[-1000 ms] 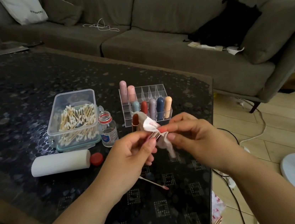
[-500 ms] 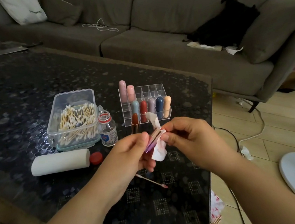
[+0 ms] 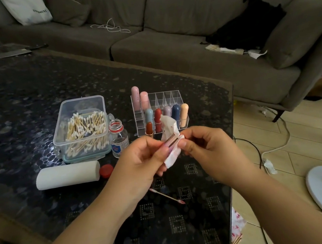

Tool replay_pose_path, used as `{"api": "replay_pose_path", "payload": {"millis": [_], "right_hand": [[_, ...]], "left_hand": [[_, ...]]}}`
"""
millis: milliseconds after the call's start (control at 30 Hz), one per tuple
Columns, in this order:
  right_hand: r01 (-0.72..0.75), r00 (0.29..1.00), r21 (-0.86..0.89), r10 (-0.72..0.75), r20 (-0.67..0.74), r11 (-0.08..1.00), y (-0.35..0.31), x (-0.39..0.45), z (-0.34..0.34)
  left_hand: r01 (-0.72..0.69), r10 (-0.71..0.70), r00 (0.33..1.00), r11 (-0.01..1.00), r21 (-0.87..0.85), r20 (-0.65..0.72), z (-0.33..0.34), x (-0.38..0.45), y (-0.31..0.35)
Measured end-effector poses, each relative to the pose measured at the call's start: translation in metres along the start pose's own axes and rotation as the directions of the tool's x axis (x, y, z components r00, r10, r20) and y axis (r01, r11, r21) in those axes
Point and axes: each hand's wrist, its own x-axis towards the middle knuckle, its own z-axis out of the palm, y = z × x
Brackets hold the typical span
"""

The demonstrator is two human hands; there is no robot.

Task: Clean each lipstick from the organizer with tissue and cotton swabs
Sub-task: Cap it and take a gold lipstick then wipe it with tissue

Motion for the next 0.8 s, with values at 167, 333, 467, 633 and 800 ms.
{"api": "replay_pose_path", "payload": {"millis": [167, 333, 467, 633, 800], "right_hand": [[-0.003, 0.999, -0.003, 0.003, -0.037, 1.000, -0.0012, 0.0006, 0.0014], [-0.013, 1.000, -0.046, 0.013, -0.013, 0.999, -0.0033, -0.0008, 0.0021], [-0.048, 0.999, -0.034, 0.048, -0.016, 0.998, -0.0052, 0.0000, 0.0020], [-0.059, 0.998, -0.077, 0.057, -0.028, 0.995, -0.0042, -0.0007, 0.0031], [-0.068, 0.998, -0.055, 0.068, -0.011, 0.996, -0.0056, -0.0006, 0.0027]], "left_hand": [[0.063, -0.066, 0.998, 0.991, -0.122, -0.022, 0.0036, -0.0018, 0.0016], [0.040, -0.040, 0.999, 0.999, -0.024, -0.028, 0.0013, -0.0001, 0.0009], [-0.013, 0.008, 0.997, 0.998, -0.058, -0.079, 0.0020, -0.0007, 0.0004], [0.193, -0.197, 0.980, 0.975, -0.107, -0.024, 0.0021, -0.0020, 0.0013], [-0.008, 0.013, 0.998, 0.996, 0.088, -0.066, -0.0020, 0.0006, 0.0003]]}}
